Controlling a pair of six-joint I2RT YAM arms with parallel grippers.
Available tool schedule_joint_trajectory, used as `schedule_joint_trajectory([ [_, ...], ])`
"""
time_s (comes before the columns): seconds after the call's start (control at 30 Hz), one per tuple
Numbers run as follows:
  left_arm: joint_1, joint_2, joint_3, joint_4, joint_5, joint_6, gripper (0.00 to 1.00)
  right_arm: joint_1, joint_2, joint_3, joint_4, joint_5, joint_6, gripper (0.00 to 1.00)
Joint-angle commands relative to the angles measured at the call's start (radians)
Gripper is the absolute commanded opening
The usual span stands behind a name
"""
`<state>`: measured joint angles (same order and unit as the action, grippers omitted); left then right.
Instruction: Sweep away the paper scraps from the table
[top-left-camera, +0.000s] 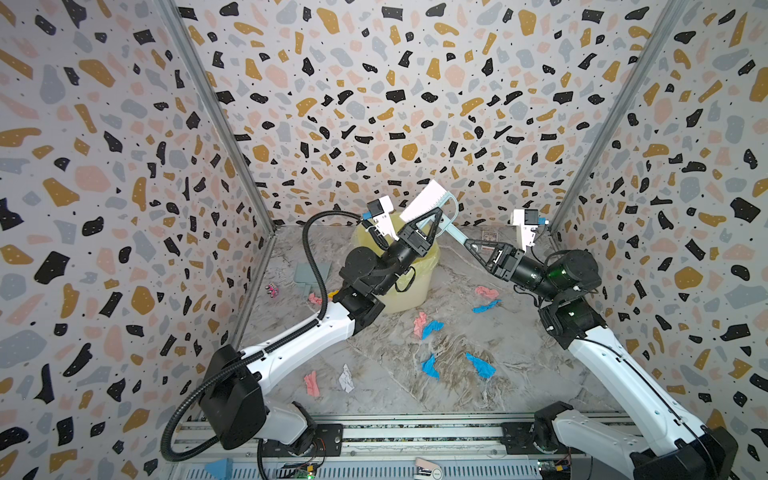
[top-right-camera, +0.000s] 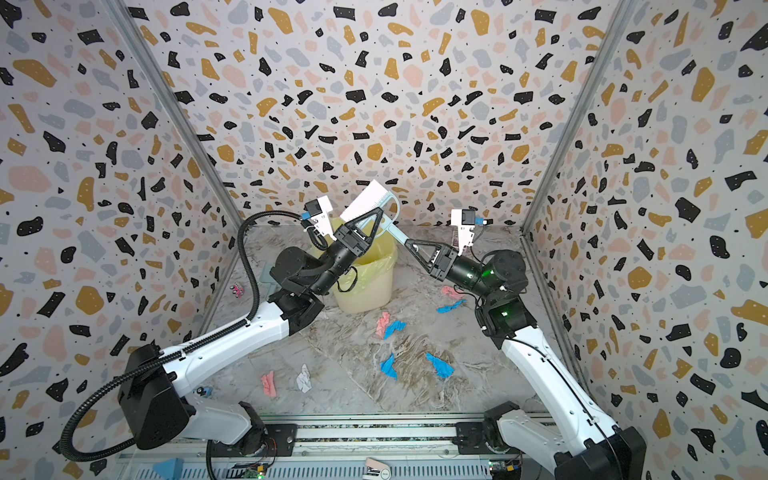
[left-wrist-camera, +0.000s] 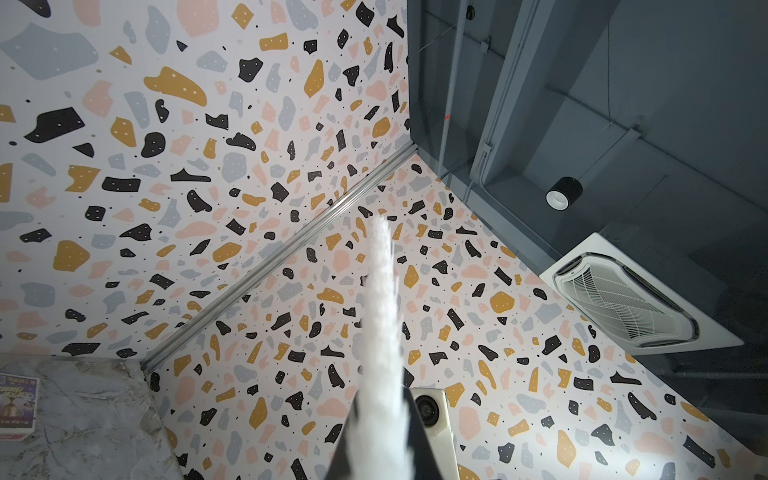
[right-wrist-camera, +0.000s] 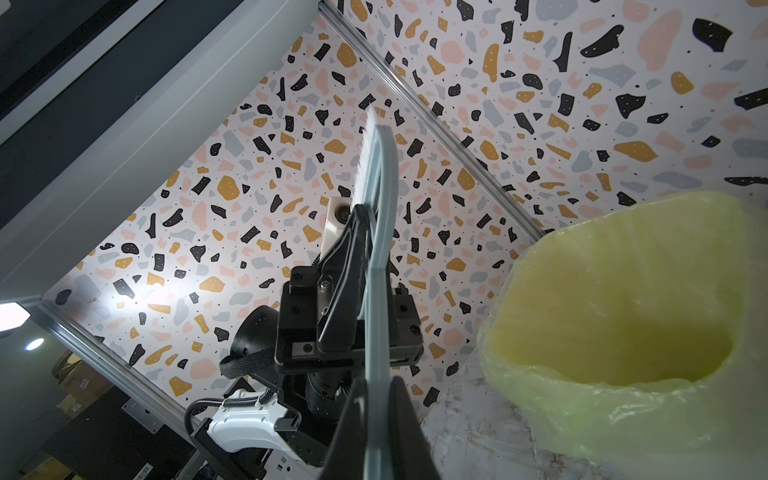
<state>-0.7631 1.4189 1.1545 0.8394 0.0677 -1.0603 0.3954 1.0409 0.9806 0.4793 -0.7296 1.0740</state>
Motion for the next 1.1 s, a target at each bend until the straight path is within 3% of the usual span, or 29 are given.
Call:
schedule_joint_trajectory([
  [0.0,0.001,-0.010,-0.008,0.024,-0.006,0.029,0.00,-0.002,-0.011,0.007,0.032,-0.015,-0.008,0.00],
  [0.07,0.001,-0.009,-0.007,0.020,-0.005,0.032,0.02,-0.003,-0.012,0.007,0.026,-0.013,-0.008,0.00],
  [0.13,0.001,-0.014,-0.005,0.007,-0.005,0.042,0.27,-0.006,-0.016,0.007,0.024,-0.009,-0.009,0.00],
  [0.23,0.003,-0.035,0.009,-0.052,-0.012,0.075,0.54,-0.020,-0.022,0.013,0.032,-0.008,0.000,0.00],
  [0.43,0.030,-0.111,0.025,-0.233,-0.024,0.142,0.80,-0.065,-0.024,0.048,0.019,-0.030,0.005,0.00],
  [0.57,0.059,-0.181,0.049,-0.447,-0.050,0.221,0.89,-0.102,-0.035,0.055,0.000,-0.045,0.000,0.00],
  [0.77,0.152,-0.265,0.174,-0.937,-0.115,0.377,0.94,-0.196,-0.056,0.068,-0.064,-0.085,-0.025,0.00],
  [0.93,0.315,-0.268,0.295,-1.307,-0.120,0.547,0.95,-0.299,-0.062,0.097,-0.162,-0.141,-0.079,0.00],
  [1.07,0.434,-0.236,0.315,-1.479,-0.128,0.671,0.97,-0.374,-0.063,0.124,-0.271,-0.170,-0.146,0.00],
])
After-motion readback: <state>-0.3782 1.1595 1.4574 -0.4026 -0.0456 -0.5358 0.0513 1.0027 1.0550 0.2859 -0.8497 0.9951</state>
